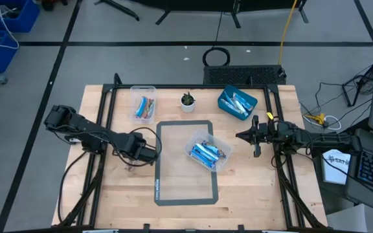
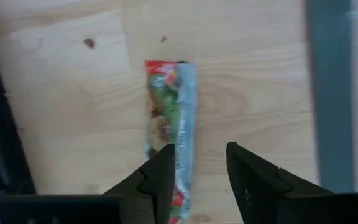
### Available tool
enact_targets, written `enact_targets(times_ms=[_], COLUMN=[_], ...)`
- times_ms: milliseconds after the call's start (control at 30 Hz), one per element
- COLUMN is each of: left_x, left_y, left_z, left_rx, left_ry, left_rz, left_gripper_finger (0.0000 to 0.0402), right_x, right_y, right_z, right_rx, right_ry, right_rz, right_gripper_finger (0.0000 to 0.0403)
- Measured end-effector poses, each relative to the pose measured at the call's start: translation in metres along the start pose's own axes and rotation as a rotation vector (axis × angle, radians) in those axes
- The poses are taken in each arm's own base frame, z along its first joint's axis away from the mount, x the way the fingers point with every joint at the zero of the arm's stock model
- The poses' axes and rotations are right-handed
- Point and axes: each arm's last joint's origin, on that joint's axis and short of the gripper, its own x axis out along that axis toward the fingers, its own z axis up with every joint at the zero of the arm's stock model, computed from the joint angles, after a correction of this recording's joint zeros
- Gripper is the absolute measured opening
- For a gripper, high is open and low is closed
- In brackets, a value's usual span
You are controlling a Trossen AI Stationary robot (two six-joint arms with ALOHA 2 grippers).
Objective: Pick and place Granola Bars by type
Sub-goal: Put the snack into the left bin
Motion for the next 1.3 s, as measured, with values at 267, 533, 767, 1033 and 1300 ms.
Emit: enact_targets(times_ms=[267, 533, 767, 1033, 1300], left_x=[0.007, 0.019, 0.029, 0.041, 0.041], left_y=[0.008, 0.012, 0.009, 0.015, 0.015], left_z=[-0.004, -0.008, -0.010, -0.012, -0.012], left_rx=[-0.055, -0.051, -0.053, -0.058, -0.052], left_ry=[0.039, 0.065, 0.111, 0.157, 0.169], left_rz=[0.069, 0.073, 0.023, 0.042, 0.039], left_gripper_finger=[0.0150, 0.0150, 0.0150, 0.0149, 0.0137], right_x=[0.000, 0.000, 0.000, 0.000, 0.000], right_y=[0.000, 0.000, 0.000, 0.000, 0.000], right_z=[0.000, 0.000, 0.000, 0.000, 0.000], right_rx=[0.000, 0.000, 0.000, 0.000, 0.000], right_ry=[0.000, 0.000, -0.001, 0.000, -0.001], right_rz=[0.000, 0.000, 0.000, 0.000, 0.000], right_gripper_finger=[0.0000, 0.0000, 0.0000, 0.0000, 0.0000])
